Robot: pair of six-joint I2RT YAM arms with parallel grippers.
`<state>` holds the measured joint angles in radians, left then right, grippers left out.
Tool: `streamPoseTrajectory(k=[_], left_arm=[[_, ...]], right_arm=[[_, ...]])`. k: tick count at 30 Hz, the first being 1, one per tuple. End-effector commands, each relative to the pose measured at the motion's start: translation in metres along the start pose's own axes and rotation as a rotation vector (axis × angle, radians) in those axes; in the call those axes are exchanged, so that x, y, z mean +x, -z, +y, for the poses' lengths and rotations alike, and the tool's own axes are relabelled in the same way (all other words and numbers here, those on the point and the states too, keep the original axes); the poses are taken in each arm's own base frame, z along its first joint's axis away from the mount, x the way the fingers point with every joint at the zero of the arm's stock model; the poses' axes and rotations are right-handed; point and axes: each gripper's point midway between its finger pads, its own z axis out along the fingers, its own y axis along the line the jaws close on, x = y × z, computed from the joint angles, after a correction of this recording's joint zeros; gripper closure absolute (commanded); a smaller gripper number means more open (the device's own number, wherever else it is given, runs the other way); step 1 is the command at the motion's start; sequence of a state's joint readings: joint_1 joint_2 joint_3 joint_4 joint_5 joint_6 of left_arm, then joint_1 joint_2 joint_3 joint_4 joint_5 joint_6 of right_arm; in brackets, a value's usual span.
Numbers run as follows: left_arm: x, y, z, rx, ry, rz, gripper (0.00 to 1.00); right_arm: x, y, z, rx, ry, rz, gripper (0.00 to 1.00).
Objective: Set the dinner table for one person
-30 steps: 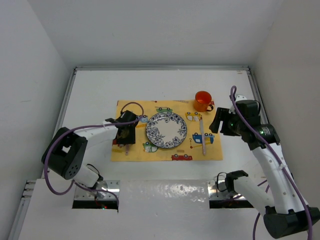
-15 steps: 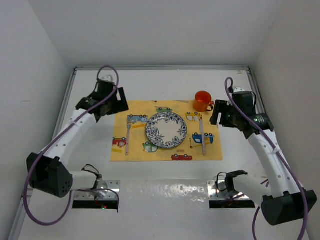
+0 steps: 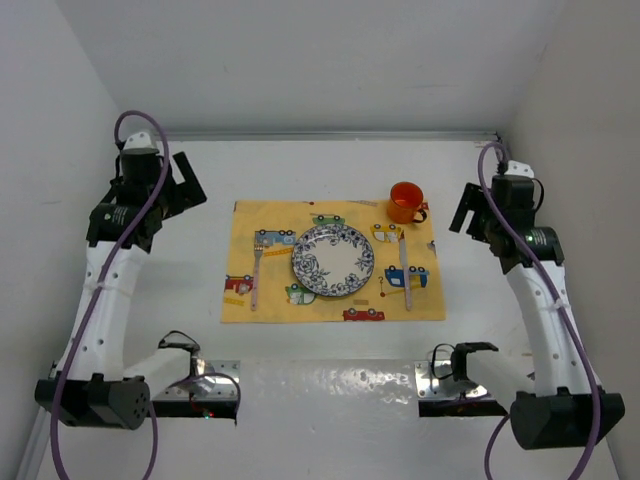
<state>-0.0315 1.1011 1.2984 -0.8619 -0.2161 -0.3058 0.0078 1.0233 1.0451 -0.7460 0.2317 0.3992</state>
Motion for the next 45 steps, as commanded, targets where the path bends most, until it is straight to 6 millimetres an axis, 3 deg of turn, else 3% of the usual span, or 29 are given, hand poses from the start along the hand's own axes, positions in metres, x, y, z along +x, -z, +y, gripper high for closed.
streamPoseTrajectory(k=[1,6,12,18,45], left_arm=[[-0.029,0.034,0.015,-0.042,0.008,-0.129,0.03],[-0.037,0.043,0.008,-0.026,-0.006,-0.158,0.0],[-0.05,0.054,-0.001,-0.021,-0.023,-0.19,0.0],[-0.054,0.057,-0.004,-0.011,-0.021,-0.2,0.0],[-0.048,0.043,-0.015,0.028,-0.037,-0.164,0.0]], right_arm=[[-0.033,0.028,-0.022,0.09,-0.008,-0.154,0.16],[-0.034,0.048,-0.032,0.11,-0.016,-0.225,0.01],[-0.035,0.058,-0.044,0.156,-0.038,-0.273,0.01],[-0.038,0.063,-0.04,0.121,-0.044,-0.298,0.01],[-0.043,0.064,-0.04,0.127,-0.056,-0.315,0.01]])
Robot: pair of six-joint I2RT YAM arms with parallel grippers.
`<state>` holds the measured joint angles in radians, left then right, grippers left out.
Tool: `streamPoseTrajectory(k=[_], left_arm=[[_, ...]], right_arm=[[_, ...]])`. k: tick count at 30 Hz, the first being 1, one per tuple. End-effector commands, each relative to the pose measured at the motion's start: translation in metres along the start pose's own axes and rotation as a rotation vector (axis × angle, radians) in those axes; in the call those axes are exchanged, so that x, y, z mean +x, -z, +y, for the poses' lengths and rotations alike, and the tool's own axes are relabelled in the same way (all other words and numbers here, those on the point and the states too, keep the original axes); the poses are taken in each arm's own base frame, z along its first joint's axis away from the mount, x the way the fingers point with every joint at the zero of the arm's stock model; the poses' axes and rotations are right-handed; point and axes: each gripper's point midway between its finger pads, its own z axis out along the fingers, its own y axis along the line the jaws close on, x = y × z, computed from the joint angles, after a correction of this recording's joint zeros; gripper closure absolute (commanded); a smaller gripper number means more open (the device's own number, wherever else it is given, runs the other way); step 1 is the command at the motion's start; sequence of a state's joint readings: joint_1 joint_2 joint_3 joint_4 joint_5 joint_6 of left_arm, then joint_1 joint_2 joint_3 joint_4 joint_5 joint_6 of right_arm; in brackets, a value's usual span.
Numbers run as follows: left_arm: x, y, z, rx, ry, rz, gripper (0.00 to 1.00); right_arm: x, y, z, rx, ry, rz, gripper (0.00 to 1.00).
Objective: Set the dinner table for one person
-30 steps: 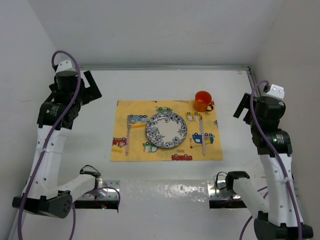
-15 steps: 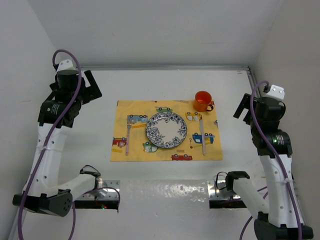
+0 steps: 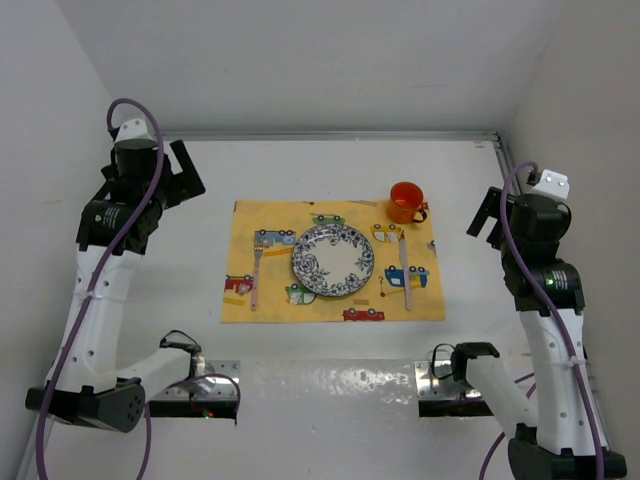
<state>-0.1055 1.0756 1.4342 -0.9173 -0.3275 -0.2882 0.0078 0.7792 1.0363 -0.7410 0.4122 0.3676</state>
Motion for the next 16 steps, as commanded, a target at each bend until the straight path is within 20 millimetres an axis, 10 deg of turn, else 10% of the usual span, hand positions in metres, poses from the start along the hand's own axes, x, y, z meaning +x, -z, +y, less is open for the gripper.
streamPoseTrajectory(k=[1,16], left_arm=[[-0.0126,0.0028,-0.0087,0.037,-0.005,-0.041,0.0],[-0.0131,0.0004,-0.0132,0.054,-0.004,-0.032,0.0]], right_arm=[[-0.0129,-0.0004,-0.0007,0.008,-0.019,-0.048,0.01],[-0.0179,-0.0025,0.0008,0.011,-0.039,-0.06,0.01]])
